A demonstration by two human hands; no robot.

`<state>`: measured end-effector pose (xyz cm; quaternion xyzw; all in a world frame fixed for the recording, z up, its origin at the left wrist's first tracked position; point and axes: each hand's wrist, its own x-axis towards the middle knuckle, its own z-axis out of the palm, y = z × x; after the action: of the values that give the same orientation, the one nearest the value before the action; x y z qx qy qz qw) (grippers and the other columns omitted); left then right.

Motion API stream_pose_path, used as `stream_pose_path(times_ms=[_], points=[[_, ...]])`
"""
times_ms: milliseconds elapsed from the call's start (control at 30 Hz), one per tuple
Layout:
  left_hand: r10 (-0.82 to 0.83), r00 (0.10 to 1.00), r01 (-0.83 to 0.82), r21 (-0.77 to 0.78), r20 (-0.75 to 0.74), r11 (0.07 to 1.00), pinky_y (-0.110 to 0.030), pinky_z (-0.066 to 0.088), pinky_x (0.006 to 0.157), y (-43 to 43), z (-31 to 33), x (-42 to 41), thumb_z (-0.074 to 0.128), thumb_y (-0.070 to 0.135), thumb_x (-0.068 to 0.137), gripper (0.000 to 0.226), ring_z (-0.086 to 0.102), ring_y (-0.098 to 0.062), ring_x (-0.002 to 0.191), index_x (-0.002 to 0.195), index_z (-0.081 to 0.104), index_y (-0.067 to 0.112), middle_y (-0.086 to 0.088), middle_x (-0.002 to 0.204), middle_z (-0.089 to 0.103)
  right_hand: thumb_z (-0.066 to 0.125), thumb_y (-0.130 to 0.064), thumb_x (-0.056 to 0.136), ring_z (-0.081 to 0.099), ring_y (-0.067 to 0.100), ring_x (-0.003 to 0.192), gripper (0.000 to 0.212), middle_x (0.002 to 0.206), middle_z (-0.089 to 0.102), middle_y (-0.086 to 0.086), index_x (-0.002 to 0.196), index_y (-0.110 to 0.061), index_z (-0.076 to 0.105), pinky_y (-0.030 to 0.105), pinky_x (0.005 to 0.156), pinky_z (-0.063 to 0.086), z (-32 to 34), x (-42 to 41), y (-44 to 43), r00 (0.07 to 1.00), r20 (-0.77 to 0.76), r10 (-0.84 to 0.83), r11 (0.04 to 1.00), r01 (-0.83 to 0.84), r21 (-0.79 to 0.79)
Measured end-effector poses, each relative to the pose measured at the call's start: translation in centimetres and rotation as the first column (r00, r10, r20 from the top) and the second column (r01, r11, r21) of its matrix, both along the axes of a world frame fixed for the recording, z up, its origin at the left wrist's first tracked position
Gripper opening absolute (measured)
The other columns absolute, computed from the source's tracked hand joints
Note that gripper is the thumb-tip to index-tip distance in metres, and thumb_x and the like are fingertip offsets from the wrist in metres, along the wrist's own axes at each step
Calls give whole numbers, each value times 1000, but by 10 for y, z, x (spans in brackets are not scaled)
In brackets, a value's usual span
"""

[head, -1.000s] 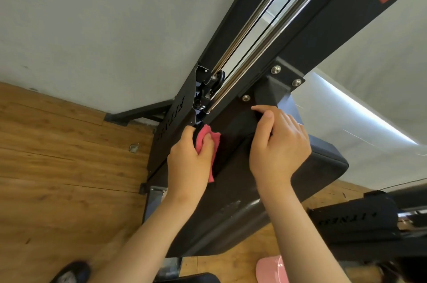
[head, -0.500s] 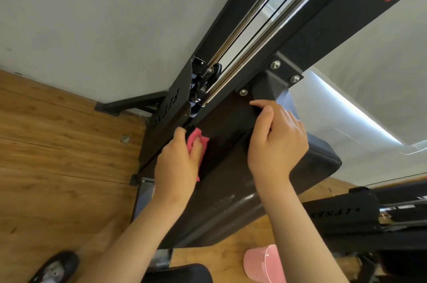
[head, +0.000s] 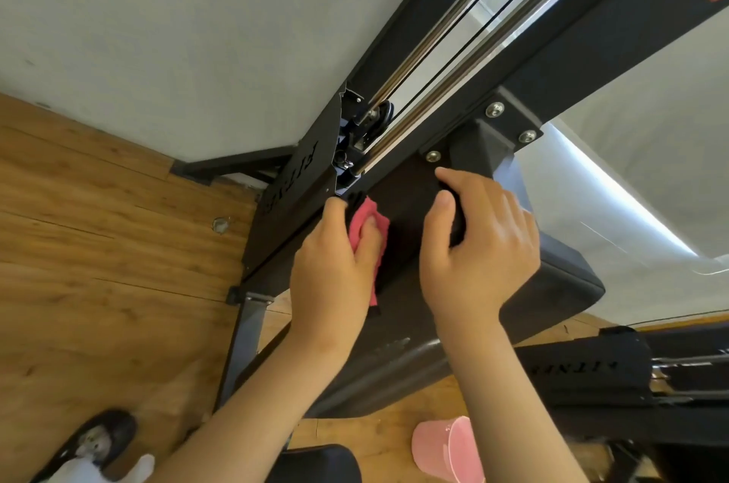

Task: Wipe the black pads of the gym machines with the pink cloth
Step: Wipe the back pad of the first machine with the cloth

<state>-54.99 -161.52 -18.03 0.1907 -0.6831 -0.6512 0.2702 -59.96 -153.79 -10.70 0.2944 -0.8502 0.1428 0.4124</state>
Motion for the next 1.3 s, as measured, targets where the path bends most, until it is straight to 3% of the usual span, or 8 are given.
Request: stream_pose_path(times_ms=[133,367,467,533,633,833,1033,1300], points=[[11,998,-10,-29,66,1000,-20,37,48,4,-23,8,38,43,92,32,53,-6,56,96,52,15,4,70,55,41,-25,94,63,11,80,34,87,71,-4,94,-17,74,28,72,41,-2,0,0,1000,-26,10,1000,-10,-17],[-61,965,49,54,256,997,-19,46,43,4,-68,26,24,64,79,58,59,-4,57,100,52,18,3,75,60,41,-24,95,62,8,80,34,87,71,-5,94,-18,74,23,73,36,-4,-2,0,999,-41,11,999,-12,-34],[-32,981,12,105,190,994,-28,51,48,3,-53,25,35,49,92,32,59,-6,57,97,52,23,2,74,60,40,-24,95,61,8,80,34,87,71,-5,94,-18,74,23,73,36,-6,-1,0,999,-52,9,999,-11,-37],[5,998,-11,114,55,993,-23,46,45,3,-25,20,38,43,94,24,55,-6,52,92,52,23,3,67,56,41,-24,94,62,8,80,34,87,71,-6,93,-19,74,23,73,36,-6,-2,-1,998,-58,11,999,-14,-45],[50,998,-50,-27,-29,998,-21,39,43,7,0,10,38,42,94,25,51,-7,50,90,51,20,4,63,53,42,-23,93,61,9,79,33,87,70,-6,93,-19,74,24,72,35,-5,-2,-2,998,-55,-2,999,0,-37],[68,992,-65,-28,109,997,-19,34,47,10,-26,14,36,45,91,27,50,-5,54,88,48,21,6,66,52,42,-23,93,62,9,81,32,87,70,-6,93,-19,74,26,71,38,-5,-1,-3,999,-51,-4,998,1,-57],[22,967,-14,-33,252,999,-28,48,47,10,-67,24,32,50,89,36,57,-9,58,95,50,18,5,72,55,42,-22,92,61,9,81,32,87,70,-6,92,-20,74,28,71,39,-5,0,-5,999,-39,-16,998,14,-64],[-52,859,138,-132,510,982,-14,32,38,6,-120,37,37,43,96,40,54,-4,49,112,51,9,2,71,59,42,-23,93,60,9,79,32,86,69,-5,93,-20,74,27,71,38,-4,0,-4,1000,-23,-6,997,4,-75]])
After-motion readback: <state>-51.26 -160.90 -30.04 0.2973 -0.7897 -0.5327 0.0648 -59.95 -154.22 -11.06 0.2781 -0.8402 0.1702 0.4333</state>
